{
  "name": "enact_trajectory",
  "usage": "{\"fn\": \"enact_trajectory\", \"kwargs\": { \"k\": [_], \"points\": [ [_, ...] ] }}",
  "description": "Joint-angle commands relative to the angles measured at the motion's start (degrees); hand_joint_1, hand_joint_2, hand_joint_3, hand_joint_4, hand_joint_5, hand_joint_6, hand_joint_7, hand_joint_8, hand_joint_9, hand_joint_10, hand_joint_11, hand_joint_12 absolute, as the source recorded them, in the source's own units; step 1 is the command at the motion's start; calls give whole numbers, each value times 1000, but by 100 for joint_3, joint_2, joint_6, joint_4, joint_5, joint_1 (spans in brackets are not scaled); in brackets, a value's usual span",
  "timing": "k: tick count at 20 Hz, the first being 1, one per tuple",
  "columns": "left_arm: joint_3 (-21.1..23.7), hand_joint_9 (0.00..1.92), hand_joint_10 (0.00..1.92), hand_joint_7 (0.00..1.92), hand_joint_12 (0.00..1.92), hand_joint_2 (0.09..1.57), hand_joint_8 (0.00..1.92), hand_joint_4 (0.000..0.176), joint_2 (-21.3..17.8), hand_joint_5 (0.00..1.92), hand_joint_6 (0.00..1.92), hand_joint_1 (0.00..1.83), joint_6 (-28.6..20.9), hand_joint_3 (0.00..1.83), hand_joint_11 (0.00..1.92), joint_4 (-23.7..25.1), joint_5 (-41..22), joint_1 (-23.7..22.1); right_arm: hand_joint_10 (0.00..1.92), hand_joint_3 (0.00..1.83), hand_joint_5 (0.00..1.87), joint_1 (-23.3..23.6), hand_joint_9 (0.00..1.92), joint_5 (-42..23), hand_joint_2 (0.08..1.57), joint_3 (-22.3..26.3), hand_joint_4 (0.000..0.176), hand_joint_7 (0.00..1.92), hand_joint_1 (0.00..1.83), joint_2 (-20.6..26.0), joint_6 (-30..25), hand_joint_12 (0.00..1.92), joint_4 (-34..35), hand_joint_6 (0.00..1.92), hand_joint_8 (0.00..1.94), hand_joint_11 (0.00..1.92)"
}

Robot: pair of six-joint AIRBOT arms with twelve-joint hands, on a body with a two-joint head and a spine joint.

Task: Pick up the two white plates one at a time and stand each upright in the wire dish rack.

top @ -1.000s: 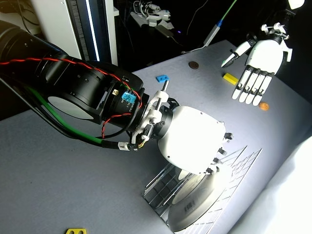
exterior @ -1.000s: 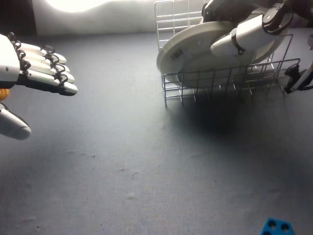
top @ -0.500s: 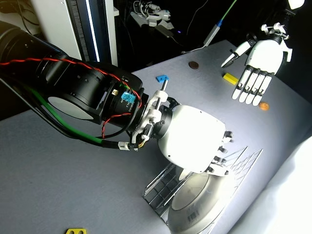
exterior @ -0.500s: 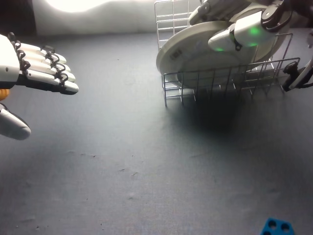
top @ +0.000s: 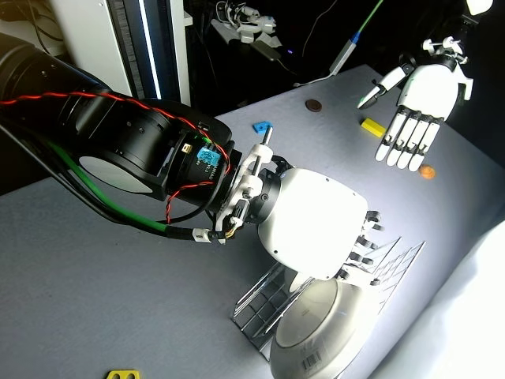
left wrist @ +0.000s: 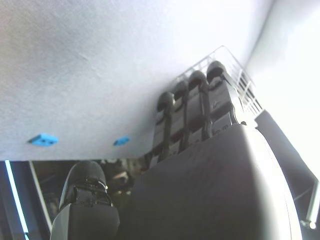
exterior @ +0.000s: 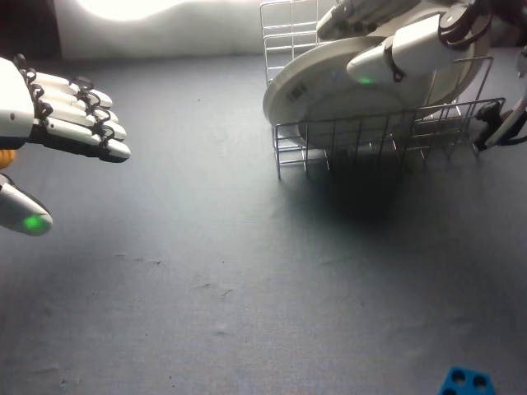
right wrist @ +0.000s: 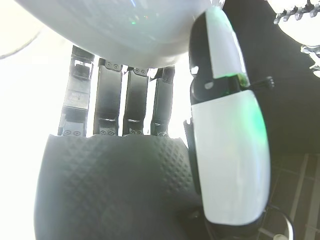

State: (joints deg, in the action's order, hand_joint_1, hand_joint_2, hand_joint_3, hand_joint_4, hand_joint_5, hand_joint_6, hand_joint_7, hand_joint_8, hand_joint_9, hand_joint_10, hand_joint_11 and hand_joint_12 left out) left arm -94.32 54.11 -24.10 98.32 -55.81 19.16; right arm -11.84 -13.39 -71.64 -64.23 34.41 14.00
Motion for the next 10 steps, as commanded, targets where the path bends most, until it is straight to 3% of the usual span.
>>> {"fn": "enact_trajectory", "kwargs": {
  "k": [1,10],
  "points": [
    [0,42,0,73,0,1131,0,0,-33,106,0,0,-5,1,0,-415,-77,-24,0,0,795,118,729,-669,1072,11,0,787,1102,36,-63,1060,35,0,0,197],
    [103,68,4,94,5,1129,5,0,-38,118,6,0,117,0,7,-489,-222,-24,3,0,729,421,718,-734,1018,30,0,769,1074,137,-64,999,35,1,1,240]
  ]
}}
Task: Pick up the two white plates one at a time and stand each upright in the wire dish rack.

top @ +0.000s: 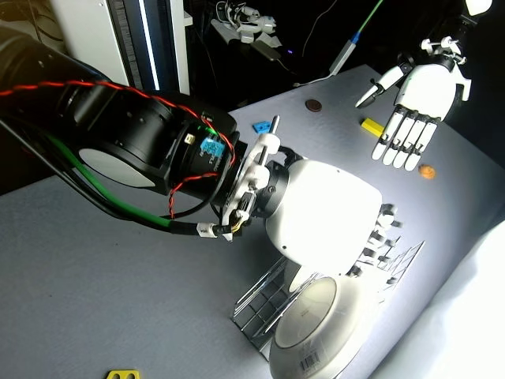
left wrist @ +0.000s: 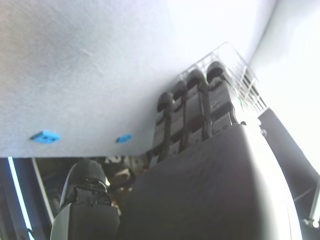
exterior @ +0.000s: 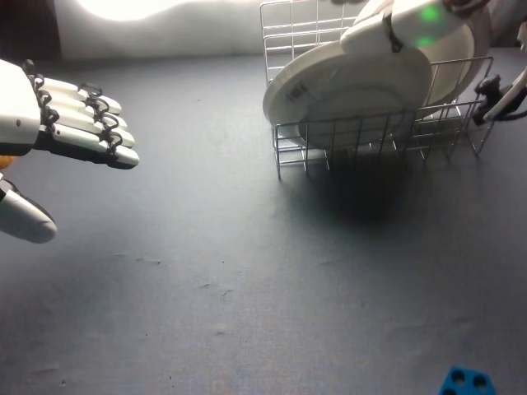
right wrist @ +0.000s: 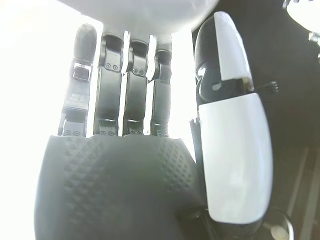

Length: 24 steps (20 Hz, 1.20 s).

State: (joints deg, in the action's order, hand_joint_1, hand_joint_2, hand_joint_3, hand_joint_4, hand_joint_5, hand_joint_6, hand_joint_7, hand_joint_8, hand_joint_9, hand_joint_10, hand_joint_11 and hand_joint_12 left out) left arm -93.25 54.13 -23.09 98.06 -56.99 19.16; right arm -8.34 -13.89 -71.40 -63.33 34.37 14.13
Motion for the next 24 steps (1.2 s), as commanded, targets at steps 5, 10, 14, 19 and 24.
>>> {"fn": "enact_trajectory", "kwargs": {
  "k": [5,10,14,19,24],
  "points": [
    [224,58,5,95,0,1124,5,0,-112,126,8,0,487,0,0,-780,-168,-26,0,8,686,308,698,-1255,1045,39,0,742,1041,187,29,1006,-304,0,0,220],
    [1079,67,5,92,4,1130,2,0,-410,108,2,0,1124,0,8,-835,-197,-138,0,5,667,488,687,-1319,1045,54,0,726,1038,393,1057,1014,-306,0,0,215],
    [1708,70,6,100,2,1125,6,0,-594,121,9,0,1232,0,3,-827,-210,-208,2,0,677,344,691,-1329,1031,107,0,730,1046,623,1762,1010,-307,5,2,222],
    [1898,72,2,106,9,1131,3,0,-594,140,9,0,938,1,16,-663,-19,-137,4,4,657,110,682,-1620,1044,383,0,720,1019,916,2479,1003,-308,2,2,202],
    [1872,84,7,120,17,1133,7,0,-525,153,9,0,938,1,31,-633,-19,181,5,1,670,15,692,-1617,1041,865,0,735,1000,1154,2952,1035,-304,4,5,199]
  ]
}}
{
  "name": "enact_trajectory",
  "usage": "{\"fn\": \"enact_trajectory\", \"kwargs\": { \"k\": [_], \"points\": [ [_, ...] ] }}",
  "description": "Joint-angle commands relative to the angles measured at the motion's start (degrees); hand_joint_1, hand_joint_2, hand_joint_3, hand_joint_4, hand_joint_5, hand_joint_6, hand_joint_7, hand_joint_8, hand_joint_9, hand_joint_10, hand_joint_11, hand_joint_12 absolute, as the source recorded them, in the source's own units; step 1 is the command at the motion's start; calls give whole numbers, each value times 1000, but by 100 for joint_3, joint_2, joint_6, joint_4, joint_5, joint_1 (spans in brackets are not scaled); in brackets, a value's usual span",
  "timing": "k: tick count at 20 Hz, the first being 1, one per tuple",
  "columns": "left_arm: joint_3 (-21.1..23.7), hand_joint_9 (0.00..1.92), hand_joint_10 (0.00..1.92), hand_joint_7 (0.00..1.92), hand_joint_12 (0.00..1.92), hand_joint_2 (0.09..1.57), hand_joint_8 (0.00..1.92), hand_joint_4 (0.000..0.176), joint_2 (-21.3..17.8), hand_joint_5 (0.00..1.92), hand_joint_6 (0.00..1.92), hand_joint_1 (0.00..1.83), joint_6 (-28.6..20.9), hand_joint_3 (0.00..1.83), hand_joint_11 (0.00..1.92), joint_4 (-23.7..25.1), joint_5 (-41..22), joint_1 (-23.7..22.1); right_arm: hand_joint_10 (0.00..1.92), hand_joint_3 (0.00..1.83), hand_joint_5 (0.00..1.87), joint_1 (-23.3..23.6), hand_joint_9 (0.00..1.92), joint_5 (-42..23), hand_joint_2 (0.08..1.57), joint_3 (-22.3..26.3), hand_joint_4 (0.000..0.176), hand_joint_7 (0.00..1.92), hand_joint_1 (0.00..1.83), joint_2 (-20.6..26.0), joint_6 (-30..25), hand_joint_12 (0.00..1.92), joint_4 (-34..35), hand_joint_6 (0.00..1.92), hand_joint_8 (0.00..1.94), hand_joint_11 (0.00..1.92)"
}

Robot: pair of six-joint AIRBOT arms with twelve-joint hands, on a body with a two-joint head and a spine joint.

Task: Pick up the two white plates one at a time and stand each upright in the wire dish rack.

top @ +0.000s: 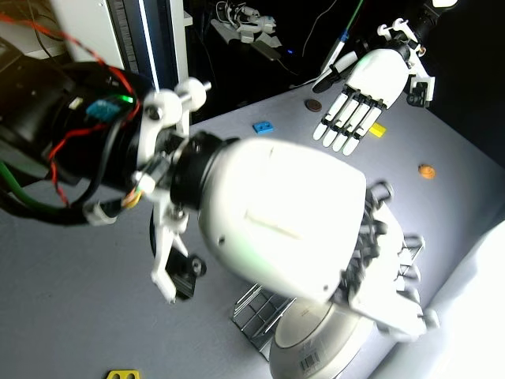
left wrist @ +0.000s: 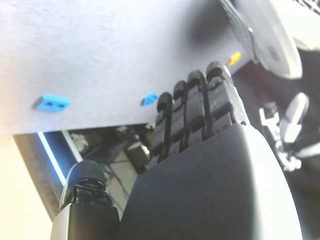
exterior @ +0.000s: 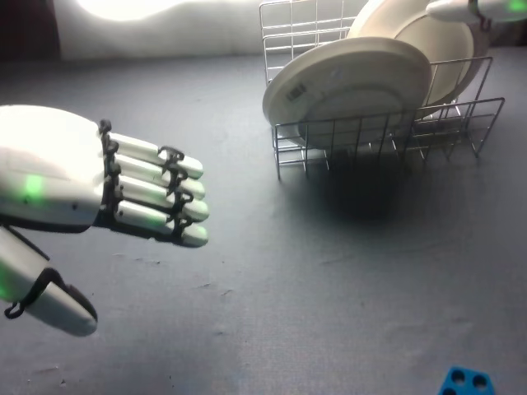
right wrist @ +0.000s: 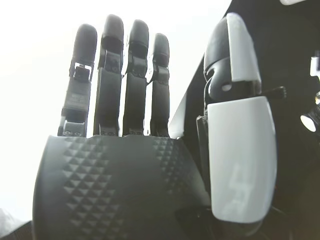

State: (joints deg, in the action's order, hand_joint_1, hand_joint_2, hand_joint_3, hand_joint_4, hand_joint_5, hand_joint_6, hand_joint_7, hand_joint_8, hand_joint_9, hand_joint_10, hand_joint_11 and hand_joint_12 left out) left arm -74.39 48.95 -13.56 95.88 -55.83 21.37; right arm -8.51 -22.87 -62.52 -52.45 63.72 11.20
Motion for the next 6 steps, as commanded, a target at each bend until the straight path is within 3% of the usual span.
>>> {"fn": "enact_trajectory", "kwargs": {
  "k": [1,6],
  "points": [
    [-22,93,10,129,21,1134,10,0,6,159,10,0,-15,2,39,-414,-135,13,7,0,676,28,698,-725,1036,33,0,742,1007,85,87,1034,-11,6,7,205],
    [-64,111,12,139,38,1139,9,0,31,163,6,0,-35,4,68,-416,-121,76,9,5,710,18,713,-729,1051,90,0,771,973,94,128,996,-58,13,11,227]
  ]
}}
